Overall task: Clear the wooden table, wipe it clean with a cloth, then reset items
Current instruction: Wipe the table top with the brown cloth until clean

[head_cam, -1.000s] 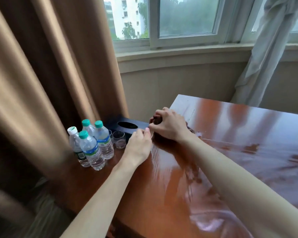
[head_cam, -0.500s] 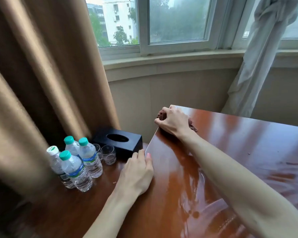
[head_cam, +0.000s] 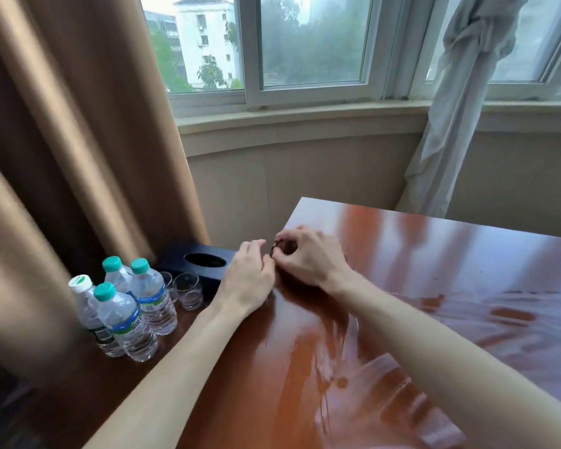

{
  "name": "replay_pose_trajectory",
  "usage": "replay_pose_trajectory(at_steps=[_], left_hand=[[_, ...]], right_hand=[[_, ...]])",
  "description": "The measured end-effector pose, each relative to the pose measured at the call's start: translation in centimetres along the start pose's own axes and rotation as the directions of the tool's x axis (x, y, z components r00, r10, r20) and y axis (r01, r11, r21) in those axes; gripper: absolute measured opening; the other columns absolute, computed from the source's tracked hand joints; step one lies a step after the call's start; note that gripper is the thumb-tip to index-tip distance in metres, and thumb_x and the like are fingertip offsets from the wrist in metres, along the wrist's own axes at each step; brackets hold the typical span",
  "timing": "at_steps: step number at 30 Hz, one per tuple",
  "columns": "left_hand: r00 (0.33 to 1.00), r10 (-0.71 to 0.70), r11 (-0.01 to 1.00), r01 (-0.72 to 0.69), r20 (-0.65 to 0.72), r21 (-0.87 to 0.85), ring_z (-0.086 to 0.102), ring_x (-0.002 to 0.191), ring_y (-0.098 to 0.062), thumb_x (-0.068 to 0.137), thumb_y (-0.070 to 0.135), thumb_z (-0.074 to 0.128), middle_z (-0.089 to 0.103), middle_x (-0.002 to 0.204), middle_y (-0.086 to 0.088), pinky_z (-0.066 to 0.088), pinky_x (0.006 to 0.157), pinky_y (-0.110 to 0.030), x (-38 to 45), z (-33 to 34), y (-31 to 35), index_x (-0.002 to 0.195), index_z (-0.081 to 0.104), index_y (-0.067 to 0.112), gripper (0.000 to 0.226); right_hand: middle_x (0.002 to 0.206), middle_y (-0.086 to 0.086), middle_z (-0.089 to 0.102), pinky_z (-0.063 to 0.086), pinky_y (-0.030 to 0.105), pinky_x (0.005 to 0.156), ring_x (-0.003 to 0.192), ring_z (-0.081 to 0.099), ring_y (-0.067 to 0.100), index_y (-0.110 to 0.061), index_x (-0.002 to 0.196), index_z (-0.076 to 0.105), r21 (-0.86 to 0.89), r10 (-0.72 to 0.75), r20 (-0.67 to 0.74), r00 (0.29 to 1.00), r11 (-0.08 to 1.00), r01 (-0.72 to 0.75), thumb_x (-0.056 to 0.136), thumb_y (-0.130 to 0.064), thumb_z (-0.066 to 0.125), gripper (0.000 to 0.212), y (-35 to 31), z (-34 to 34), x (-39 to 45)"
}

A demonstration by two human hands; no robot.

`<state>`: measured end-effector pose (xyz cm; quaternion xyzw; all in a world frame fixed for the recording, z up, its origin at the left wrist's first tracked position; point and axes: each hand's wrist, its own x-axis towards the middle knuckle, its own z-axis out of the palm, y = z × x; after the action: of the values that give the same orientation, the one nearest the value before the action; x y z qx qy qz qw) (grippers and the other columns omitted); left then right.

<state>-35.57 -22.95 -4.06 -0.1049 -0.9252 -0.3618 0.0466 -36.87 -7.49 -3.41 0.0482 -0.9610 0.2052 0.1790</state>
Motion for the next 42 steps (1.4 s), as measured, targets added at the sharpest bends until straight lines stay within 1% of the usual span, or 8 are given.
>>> replay_pose_trajectory(at_steps=[11, 16, 20, 29, 32, 36, 39, 42], left_hand=[[0.996, 0.027, 0.983, -0.042, 0.085, 0.180, 0.026, 0.147, -0.018, 0.103, 0.050, 0.031, 0.021, 0.164, 0.002, 0.032, 0.115, -0.038, 2.8, 4.4, -0.4, 0.156, 0.026, 0.022, 0.060], [0.993, 0.060, 0.986, -0.074, 0.099, 0.146, 0.024, 0.148, -0.019, 0.104, 0.043, 0.032, 0.018, 0.166, 0.002, 0.028, 0.117, -0.037, 2.6, 4.1, -0.1, 0.157, 0.024, 0.018, 0.059], [0.988, 0.126, 0.981, -0.137, 0.085, 0.136, 0.026, 0.147, -0.019, 0.102, 0.039, 0.037, 0.021, 0.165, 0.003, 0.030, 0.116, -0.038, 2.1, 3.8, -0.1, 0.149, 0.032, 0.019, 0.051], [0.984, 0.143, 0.962, -0.163, 0.104, 0.219, 0.019, 0.149, -0.014, 0.103, 0.049, 0.031, 0.016, 0.166, 0.007, 0.025, 0.121, -0.036, 2.9, 4.5, -0.8, 0.156, 0.027, 0.026, 0.059], [0.984, 0.148, 0.959, -0.167, 0.095, 0.228, 0.020, 0.149, -0.015, 0.103, 0.049, 0.033, 0.019, 0.165, 0.007, 0.025, 0.120, -0.036, 2.7, 4.4, -0.6, 0.157, 0.028, 0.026, 0.059], [0.985, 0.165, 0.983, -0.168, 0.049, 0.074, 0.025, 0.147, -0.014, 0.101, 0.041, 0.044, 0.024, 0.163, 0.007, 0.028, 0.118, -0.034, 3.0, 4.0, -0.7, 0.148, 0.041, 0.026, 0.050], [0.990, 0.098, 0.984, -0.111, -0.101, -0.138, 0.032, 0.142, -0.010, 0.098, 0.025, 0.050, 0.035, 0.156, 0.003, 0.020, 0.108, -0.012, 2.5, 1.8, -0.8, 0.142, 0.051, 0.020, 0.044], [0.988, 0.082, 0.985, -0.100, -0.133, -0.140, 0.041, 0.136, -0.009, 0.090, 0.029, 0.045, 0.048, 0.143, 0.004, 0.025, 0.106, -0.015, -0.6, -1.5, -1.2, 0.133, 0.058, 0.019, 0.046]], right_hand=[[0.109, 0.002, 0.070, 0.046, 0.038, 0.084, 0.107, 0.065, 0.032, -0.032, 0.104, 0.075, -0.089, 0.278, -0.104, 0.955, 0.954, -0.287, 0.080, -0.055, 0.062, 0.036, 9.9, 3.1, 17.7], [0.100, -0.005, 0.064, 0.049, 0.034, 0.078, 0.099, 0.063, 0.023, -0.036, 0.099, 0.071, -0.033, 0.110, -0.023, 0.994, 0.993, -0.111, 0.077, -0.057, 0.060, 0.032, 6.0, 1.9, 10.8], [0.095, -0.017, 0.058, 0.032, 0.021, 0.065, 0.088, 0.048, 0.004, -0.038, 0.106, 0.071, 0.055, -0.111, 0.086, 0.990, 0.993, 0.106, 0.084, -0.054, 0.069, 0.028, 4.9, -0.2, 4.4], [0.102, -0.003, 0.068, 0.041, 0.034, 0.076, 0.102, 0.065, 0.030, -0.034, 0.097, 0.074, -0.043, 0.244, -0.084, 0.966, 0.968, -0.248, 0.078, -0.051, 0.063, 0.028, 8.6, 2.3, 16.6], [0.100, -0.004, 0.064, 0.049, 0.037, 0.080, 0.102, 0.062, 0.024, -0.034, 0.098, 0.073, -0.059, 0.148, -0.086, 0.985, 0.986, -0.153, 0.078, -0.059, 0.063, 0.034, 7.2, 2.6, 14.6], [0.095, -0.011, 0.062, 0.051, 0.035, 0.076, 0.092, 0.061, 0.014, -0.029, 0.095, 0.067, 0.020, -0.097, 0.108, 0.989, 0.995, 0.095, 0.079, -0.064, 0.062, 0.039, 6.6, 1.6, 8.2], [0.095, -0.008, 0.064, 0.051, 0.035, 0.076, 0.094, 0.063, 0.020, -0.029, 0.094, 0.070, -0.035, 0.040, -0.030, 0.999, 0.999, -0.041, 0.078, -0.057, 0.063, 0.033, 6.0, 1.8, 10.0], [0.094, -0.002, 0.061, 0.046, 0.034, 0.070, 0.096, 0.062, 0.029, -0.027, 0.092, 0.069, -0.083, 0.161, -0.094, 0.982, 0.982, -0.169, 0.077, -0.052, 0.061, 0.030, 2.3, 2.9, 8.9]])
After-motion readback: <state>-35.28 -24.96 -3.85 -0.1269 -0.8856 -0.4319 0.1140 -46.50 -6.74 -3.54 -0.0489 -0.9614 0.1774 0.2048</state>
